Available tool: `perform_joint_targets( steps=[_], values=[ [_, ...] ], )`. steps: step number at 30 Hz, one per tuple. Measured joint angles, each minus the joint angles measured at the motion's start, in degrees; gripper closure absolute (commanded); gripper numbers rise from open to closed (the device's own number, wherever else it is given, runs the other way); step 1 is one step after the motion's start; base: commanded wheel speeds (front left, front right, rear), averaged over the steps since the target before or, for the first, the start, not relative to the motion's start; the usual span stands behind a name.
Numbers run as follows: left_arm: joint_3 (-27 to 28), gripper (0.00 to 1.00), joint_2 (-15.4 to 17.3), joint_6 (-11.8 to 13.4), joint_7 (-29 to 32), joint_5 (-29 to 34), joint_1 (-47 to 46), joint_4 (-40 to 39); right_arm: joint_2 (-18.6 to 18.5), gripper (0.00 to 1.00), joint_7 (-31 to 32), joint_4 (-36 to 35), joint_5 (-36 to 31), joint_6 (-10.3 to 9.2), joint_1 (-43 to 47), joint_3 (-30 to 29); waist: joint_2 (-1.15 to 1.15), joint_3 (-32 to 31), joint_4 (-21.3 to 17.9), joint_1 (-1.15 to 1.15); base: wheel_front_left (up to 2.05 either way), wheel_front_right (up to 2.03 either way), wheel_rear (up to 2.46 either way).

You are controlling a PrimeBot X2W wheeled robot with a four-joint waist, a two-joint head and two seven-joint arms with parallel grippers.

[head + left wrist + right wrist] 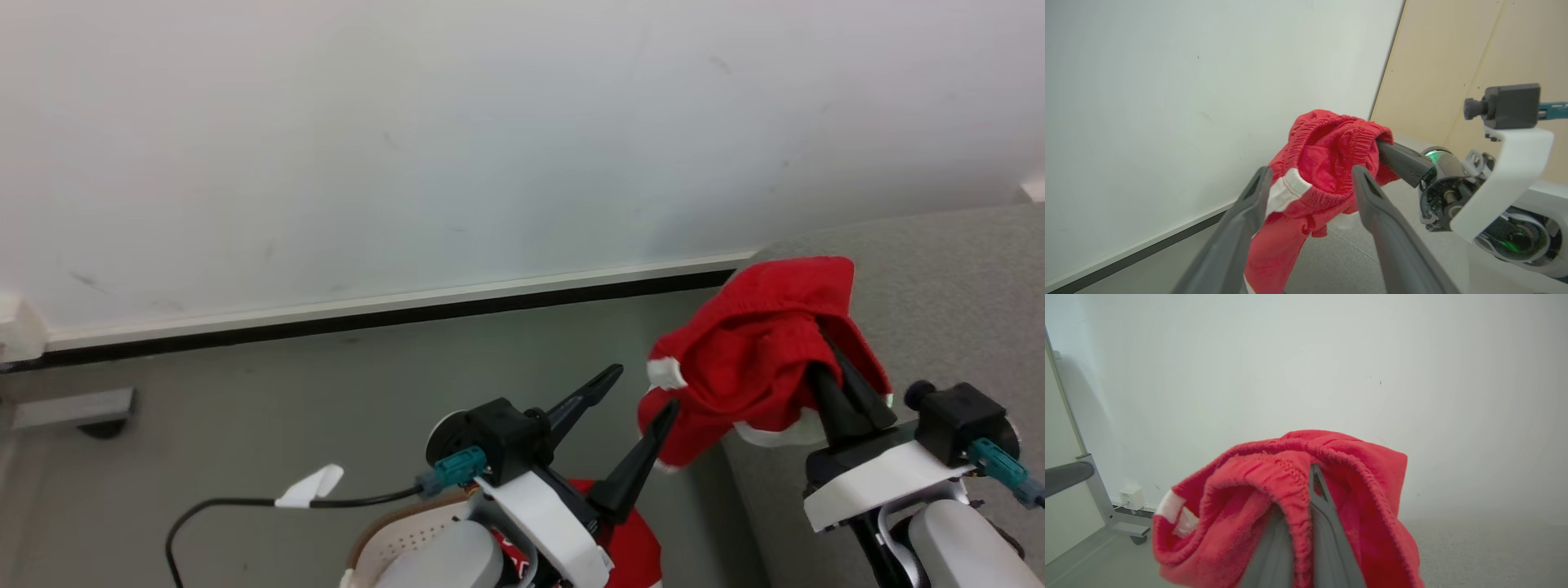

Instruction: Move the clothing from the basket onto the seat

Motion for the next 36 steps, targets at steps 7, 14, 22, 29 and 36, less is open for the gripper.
perform_joint_targets(
  steps=[7,14,22,29,36],
  values=[
    [0.88,0.00,0.26,-0.46,-0.01,3.02,1.51,-2.36,-1.78,1.00,0.00,-3.08,-2.35,0.00,1.75,-4.80,0.00,1.37,-7.77,0.00,0.00,0.00,0.00],
    [1.70,0.00,0.30,-0.71,-0.01,5.36,2.41,-2.77,-2.05,1.00,-0.01,-5.28,-2.86,0.00,4.39,-9.16,0.00,2.55,-13.21,0.00,0.00,0.00,0.00],
    [2.12,0.00,0.08,-0.81,-0.01,6.54,2.64,-2.12,-2.14,1.00,-0.01,-6.89,-3.15,0.00,5.58,-9.80,0.00,3.18,-15.49,0.00,0.00,0.00,0.00],
    [1.23,0.00,0.22,-0.81,-0.01,7.30,1.90,-1.40,-2.74,1.00,0.00,-8.22,-2.43,0.00,1.93,-10.67,0.00,5.07,-15.85,0.00,0.00,0.00,0.00],
    [0.03,0.00,0.71,-0.92,-0.01,7.54,-2.22,-0.78,-6.91,1.00,-0.02,-7.89,-1.25,0.00,-7.92,-14.46,0.00,10.63,-14.51,0.00,0.00,0.00,0.00]
  ],
)
